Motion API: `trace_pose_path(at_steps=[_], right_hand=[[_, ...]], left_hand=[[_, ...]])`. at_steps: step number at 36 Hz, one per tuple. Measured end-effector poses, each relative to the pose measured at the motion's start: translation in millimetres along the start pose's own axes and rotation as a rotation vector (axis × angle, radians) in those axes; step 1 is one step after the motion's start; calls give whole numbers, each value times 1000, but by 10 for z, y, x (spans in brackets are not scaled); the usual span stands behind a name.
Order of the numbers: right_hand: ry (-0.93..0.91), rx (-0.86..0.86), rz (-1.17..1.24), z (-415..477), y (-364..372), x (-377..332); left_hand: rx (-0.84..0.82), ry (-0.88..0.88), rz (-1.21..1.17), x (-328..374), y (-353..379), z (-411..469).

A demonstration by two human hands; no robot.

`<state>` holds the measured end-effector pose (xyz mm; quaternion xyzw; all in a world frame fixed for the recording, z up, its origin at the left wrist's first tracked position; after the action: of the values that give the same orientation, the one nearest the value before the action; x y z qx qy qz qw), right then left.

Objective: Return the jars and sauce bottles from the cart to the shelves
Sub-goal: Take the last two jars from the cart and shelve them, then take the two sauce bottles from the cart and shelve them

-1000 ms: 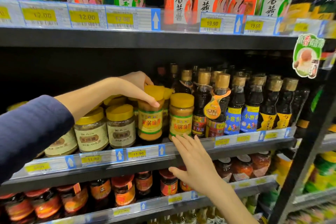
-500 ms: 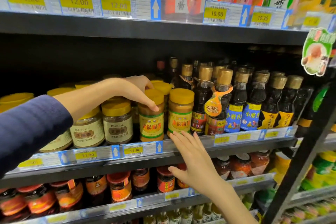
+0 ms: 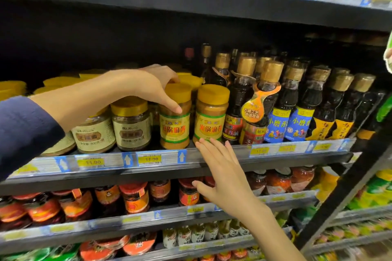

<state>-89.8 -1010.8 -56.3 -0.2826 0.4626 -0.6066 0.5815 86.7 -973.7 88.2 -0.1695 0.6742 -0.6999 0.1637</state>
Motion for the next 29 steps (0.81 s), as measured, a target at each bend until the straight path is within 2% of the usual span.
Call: trace_pose_path(at_steps=[7, 14, 19, 23, 29], right_hand=[[-15, -8, -71, -20, -6, 1], [-13, -94, -134, -8, -93, -24], [55, -228, -173, 0, -179, -95], [140, -266, -166, -20, -255, -318], [152, -242, -103, -165, -190, -986]], left_hand=[[72, 20, -42, 3, 48, -84], [346, 239, -92, 39, -40, -714], [328, 280, -127, -284, 219, -1440], [271, 208, -108, -646, 435, -2062], [181, -17, -75, -1349, 776, -3088]])
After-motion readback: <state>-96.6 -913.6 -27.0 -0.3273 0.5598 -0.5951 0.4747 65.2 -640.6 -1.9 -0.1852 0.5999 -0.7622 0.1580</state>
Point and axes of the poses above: each hand's wrist, its own z-axis towards the middle knuckle, its own y-axis out of the palm, x = y × z, the point moved 6 cm from there along z, towards the middle knuckle, and after that the axes turned 1 degree about -x, right-handed, at the moved point
